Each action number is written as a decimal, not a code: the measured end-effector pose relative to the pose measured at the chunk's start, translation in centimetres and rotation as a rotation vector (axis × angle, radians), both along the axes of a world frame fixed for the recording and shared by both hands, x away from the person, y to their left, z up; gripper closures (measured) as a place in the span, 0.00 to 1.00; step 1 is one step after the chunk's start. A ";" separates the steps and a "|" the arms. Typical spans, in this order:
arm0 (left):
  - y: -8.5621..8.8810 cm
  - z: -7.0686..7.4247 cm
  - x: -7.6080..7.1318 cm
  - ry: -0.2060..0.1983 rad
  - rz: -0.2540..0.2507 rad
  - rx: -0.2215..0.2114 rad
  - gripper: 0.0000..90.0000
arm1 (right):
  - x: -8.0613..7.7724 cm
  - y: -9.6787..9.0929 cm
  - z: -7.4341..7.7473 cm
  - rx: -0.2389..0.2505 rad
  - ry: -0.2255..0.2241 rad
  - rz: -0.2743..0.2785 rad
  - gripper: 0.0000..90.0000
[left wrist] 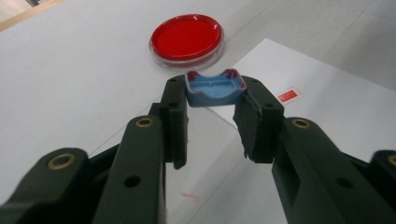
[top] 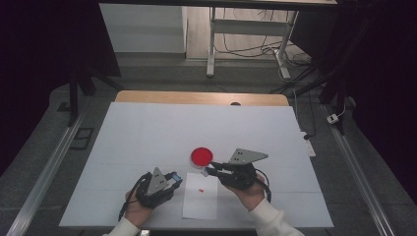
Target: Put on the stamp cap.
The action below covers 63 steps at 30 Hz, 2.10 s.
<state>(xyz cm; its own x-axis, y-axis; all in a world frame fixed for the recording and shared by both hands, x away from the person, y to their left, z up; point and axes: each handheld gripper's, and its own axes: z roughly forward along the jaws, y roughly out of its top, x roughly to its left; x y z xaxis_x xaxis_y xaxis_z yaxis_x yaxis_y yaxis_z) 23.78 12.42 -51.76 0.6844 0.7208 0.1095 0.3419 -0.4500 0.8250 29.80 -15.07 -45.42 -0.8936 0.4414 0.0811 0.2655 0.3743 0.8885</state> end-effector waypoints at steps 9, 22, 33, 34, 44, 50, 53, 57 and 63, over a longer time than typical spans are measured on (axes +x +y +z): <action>-2.1 -0.1 1.0 0.002 -0.031 0.004 0.72 | 0.1 -0.1 -0.1 0.002 0.005 -0.003 0.83; -4.4 0.1 1.8 -0.010 -0.051 0.007 0.72 | -0.1 -0.1 0.1 0.008 -0.003 -0.011 0.83; -5.8 0.0 1.9 -0.016 -0.059 0.014 0.72 | -0.1 0.1 0.1 0.008 -0.001 -0.018 0.83; -5.9 -0.1 1.9 -0.017 -0.060 0.016 0.72 | -0.2 0.1 0.1 0.008 0.000 -0.017 0.83; -6.5 -0.2 2.0 -0.022 -0.060 0.022 0.72 | -0.2 0.3 -0.1 0.006 0.004 -0.038 0.83; -6.5 -0.3 2.0 -0.025 -0.057 0.023 0.72 | -0.3 0.5 -0.3 0.004 0.012 -0.045 0.83; -6.5 -0.2 2.0 -0.028 -0.055 0.024 0.72 | -0.3 0.7 -0.4 -0.001 0.019 -0.048 0.83; -6.6 -0.2 1.9 -0.033 -0.051 0.022 0.72 | -0.4 0.9 -0.6 -0.001 0.028 -0.067 0.83; -6.7 -0.3 1.8 -0.037 -0.051 0.030 0.72 | -0.4 1.2 -0.7 0.002 0.046 -0.089 0.83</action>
<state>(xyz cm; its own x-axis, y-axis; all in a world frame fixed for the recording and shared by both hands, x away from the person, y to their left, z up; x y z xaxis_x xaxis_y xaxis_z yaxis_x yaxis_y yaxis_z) 25.60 5.73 -52.03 0.7151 0.6813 0.1565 0.2872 -0.4905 0.8227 29.41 -13.91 -46.14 -0.8462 0.5187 0.1220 0.3379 0.3454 0.8755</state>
